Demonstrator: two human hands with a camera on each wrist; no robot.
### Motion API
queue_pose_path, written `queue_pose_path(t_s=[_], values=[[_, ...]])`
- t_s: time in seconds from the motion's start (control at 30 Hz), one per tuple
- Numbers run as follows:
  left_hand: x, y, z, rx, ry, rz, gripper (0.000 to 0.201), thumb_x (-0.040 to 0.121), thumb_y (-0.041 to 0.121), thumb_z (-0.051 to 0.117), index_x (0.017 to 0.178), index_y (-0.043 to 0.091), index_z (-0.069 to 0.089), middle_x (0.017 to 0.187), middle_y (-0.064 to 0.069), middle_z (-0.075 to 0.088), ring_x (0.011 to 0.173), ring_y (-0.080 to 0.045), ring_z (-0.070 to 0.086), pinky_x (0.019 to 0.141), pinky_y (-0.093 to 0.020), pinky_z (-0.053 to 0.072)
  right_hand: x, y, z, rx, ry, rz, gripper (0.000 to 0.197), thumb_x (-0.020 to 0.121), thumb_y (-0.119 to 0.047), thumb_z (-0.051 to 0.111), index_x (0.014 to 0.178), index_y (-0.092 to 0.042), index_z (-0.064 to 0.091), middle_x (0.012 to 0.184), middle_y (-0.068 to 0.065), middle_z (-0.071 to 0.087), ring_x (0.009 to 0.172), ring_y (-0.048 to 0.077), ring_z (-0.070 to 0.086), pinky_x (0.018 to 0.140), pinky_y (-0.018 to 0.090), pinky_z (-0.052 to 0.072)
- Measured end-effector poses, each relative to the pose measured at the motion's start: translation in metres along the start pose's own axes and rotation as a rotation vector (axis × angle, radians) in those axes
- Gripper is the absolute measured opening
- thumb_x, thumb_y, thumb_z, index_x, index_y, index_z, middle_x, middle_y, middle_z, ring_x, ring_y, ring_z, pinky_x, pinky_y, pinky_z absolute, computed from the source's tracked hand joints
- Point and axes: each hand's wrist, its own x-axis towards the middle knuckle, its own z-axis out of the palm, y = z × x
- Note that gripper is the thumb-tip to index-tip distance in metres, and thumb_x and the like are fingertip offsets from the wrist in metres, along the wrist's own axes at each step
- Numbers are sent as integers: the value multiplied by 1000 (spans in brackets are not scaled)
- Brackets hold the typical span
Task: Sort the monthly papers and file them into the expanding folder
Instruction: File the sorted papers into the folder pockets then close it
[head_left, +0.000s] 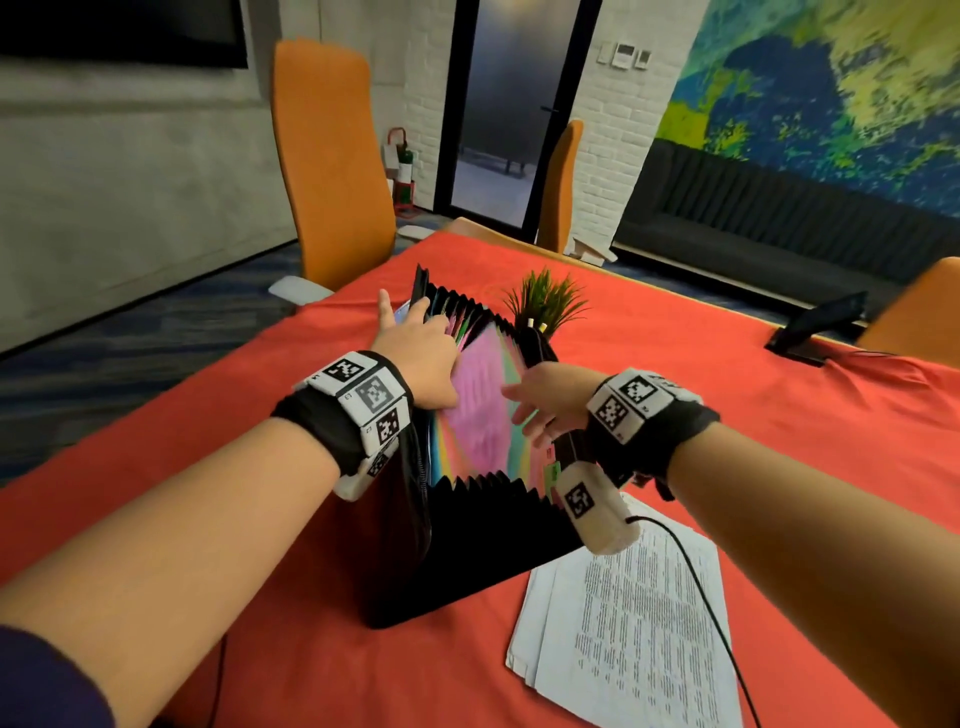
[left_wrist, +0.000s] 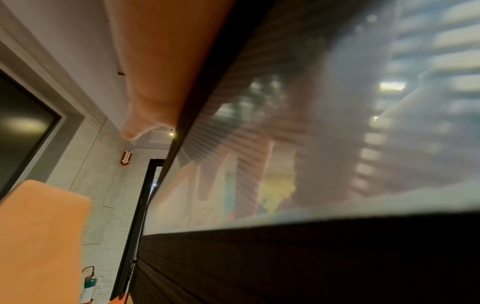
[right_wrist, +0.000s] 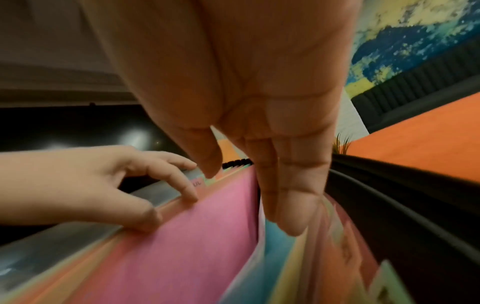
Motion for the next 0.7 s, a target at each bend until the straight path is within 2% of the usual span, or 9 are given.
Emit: queue_pose_path(t_s=[0.1,0.2,0.33,0.4,0.47,0.57,0.63,0.67,0.7], values=[[-4,1,-2,43,21,13,25,76,37,63,97,25,69,144,-3,34,144,-33,3,101,-71,-14,0,14,-12,4,62,-48,22,96,-17,43,105,1,53,87,10,57,63,20,53,64,34,51],[-7,2,-4,181,81,137,37,77,25,60,114,26,63,143,-3,34,145,-31,1,99,-72,-15,-8,57,-35,124,269,-92,18,94,-14,47,107,-6,57,94,11,60,74,20,58,63,30,50],[-6,3,-8,395,-59,453,79,81,0,44,148,32,16,150,-4,25,143,-25,15,108,-70,3,-16,154,-31,101,332,141,13,91,-14,52,98,-6,59,98,17,61,81,23,58,58,26,47],[-6,3,-8,472,-163,544,89,83,-3,41,147,39,-5,151,-5,22,134,-26,33,110,-61,17,-18,209,-13,-54,265,286,20,92,-17,52,100,-1,59,101,16,60,85,22,55,60,28,48],[-6,6,-8,516,-225,599,93,83,-3,40,144,44,-11,152,-5,20,124,-26,44,108,-56,26,-23,254,8,-197,218,410,27,92,-25,51,102,-2,58,107,12,60,88,18,53,72,29,49],[-4,9,-6,535,-267,617,90,83,-4,39,145,46,-3,152,-3,19,125,-24,43,101,-50,37,-30,302,44,-151,188,570,55,81,-52,59,107,-3,59,112,11,63,81,14,54,77,25,47],[-2,8,-6,495,-235,625,79,82,-2,42,144,42,19,150,-2,23,130,-22,38,99,-45,38,-29,322,60,-115,206,629,77,46,-76,63,87,-11,57,93,8,64,64,12,51,68,26,52],[-2,7,-6,450,-195,634,69,82,0,44,137,39,33,148,0,27,131,-20,36,101,-44,36,-28,329,67,-107,235,671,90,32,-82,61,87,-12,53,90,7,62,65,14,52,66,27,53],[-2,6,-5,404,-150,642,56,81,2,46,126,34,46,144,3,32,132,-17,35,105,-44,31,-29,332,71,-94,273,713,100,29,-84,63,96,-11,50,95,8,60,73,17,56,70,28,55]])
